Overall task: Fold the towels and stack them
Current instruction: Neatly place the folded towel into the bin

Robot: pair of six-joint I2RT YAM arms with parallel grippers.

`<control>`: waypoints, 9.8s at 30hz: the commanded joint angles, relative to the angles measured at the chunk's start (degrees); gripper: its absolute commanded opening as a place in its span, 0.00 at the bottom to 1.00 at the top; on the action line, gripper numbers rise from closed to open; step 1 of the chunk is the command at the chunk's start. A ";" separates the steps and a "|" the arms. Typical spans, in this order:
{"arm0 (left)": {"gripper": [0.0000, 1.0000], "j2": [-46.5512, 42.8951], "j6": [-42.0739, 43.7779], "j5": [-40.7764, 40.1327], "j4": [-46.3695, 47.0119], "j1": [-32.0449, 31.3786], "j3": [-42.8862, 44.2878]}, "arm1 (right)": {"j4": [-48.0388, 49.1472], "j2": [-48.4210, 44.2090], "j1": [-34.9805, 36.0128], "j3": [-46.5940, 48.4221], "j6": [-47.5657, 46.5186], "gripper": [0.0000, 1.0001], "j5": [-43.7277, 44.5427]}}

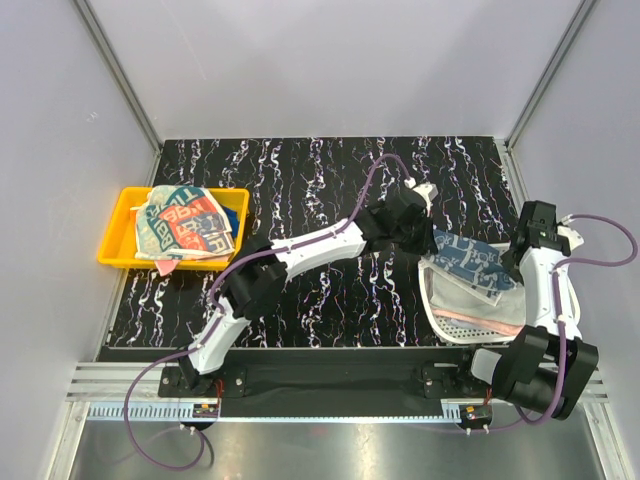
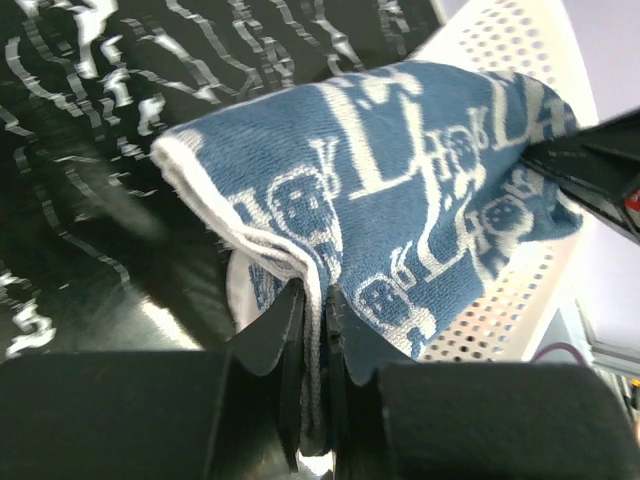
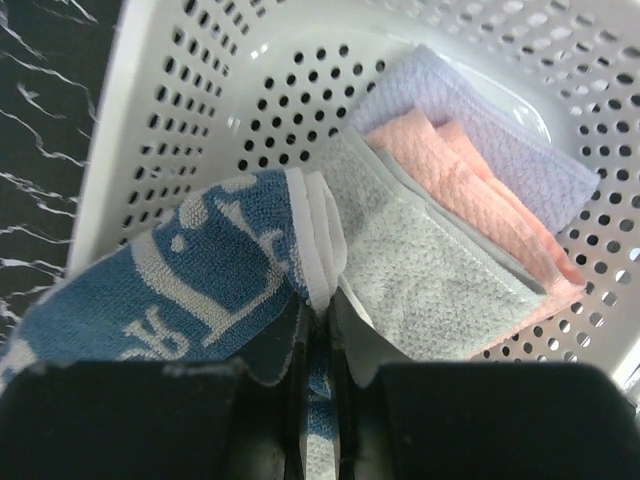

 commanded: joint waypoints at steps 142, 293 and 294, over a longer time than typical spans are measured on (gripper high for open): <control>0.94 -3.40 35.98 -25.57 12.77 -16.22 -1.85 | 8.37 -7.80 -0.47 -5.16 -6.17 0.00 -30.99; 0.80 -65.26 5.67 -29.78 -10.70 12.69 -56.25 | 32.01 -1.65 44.80 -3.83 -4.06 1.00 -15.96; 0.80 -66.14 5.75 -29.61 -10.80 12.78 -56.86 | 32.62 -1.39 44.71 -4.18 -4.15 1.00 -16.05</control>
